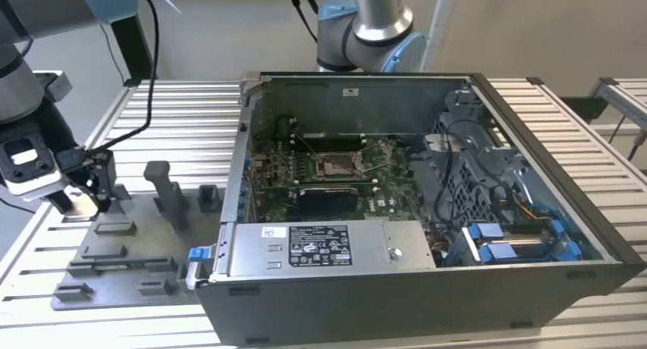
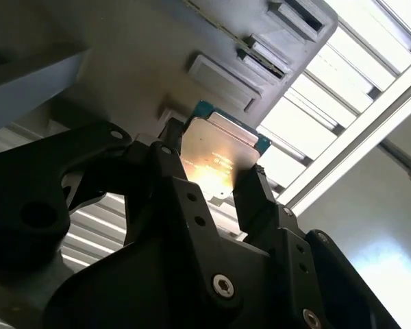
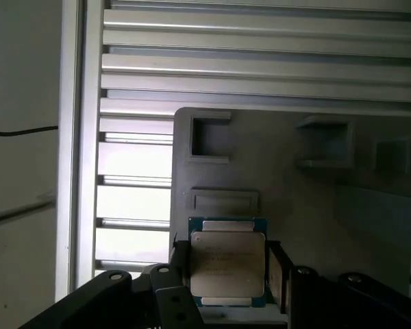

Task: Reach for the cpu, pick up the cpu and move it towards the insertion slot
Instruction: 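Pick up the cpu and move it towards the insertion slot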

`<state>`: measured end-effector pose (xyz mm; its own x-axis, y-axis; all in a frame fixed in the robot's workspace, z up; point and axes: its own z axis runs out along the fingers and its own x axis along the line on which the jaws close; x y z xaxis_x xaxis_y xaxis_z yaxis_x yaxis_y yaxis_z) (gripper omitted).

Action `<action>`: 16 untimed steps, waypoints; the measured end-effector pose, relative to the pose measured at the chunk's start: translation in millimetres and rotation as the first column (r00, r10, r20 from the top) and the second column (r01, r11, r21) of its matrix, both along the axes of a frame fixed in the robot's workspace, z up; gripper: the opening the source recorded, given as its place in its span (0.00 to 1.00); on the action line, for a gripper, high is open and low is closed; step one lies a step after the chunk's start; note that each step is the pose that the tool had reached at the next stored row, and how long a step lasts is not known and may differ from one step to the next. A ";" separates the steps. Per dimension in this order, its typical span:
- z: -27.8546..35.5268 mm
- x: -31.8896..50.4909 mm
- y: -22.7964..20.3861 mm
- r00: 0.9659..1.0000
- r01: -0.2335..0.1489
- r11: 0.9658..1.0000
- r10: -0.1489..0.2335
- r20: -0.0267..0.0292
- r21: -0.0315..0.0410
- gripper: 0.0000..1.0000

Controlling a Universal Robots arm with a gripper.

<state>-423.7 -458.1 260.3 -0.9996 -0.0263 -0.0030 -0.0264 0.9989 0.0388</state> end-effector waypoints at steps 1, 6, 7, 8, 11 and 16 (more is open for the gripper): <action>1.4 0.0 0.0 1.000 0.000 1.000 0.000 0.000 0.000 0.00; 12.8 0.0 0.1 1.000 0.000 1.000 0.000 0.000 -0.002 0.00; 14.3 0.0 0.1 1.000 0.000 1.000 0.000 0.000 -0.003 0.00; 16.1 0.0 0.1 1.000 0.000 1.000 0.000 0.000 -0.005 0.00; 21.9 0.0 0.1 1.000 0.000 1.000 0.000 0.000 -0.008 0.00; 34.8 0.0 0.2 1.000 0.000 1.000 0.000 0.000 -0.013 0.00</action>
<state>-423.7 -457.9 295.1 -0.9997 -0.0263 -0.0026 -0.0263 0.9993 0.0261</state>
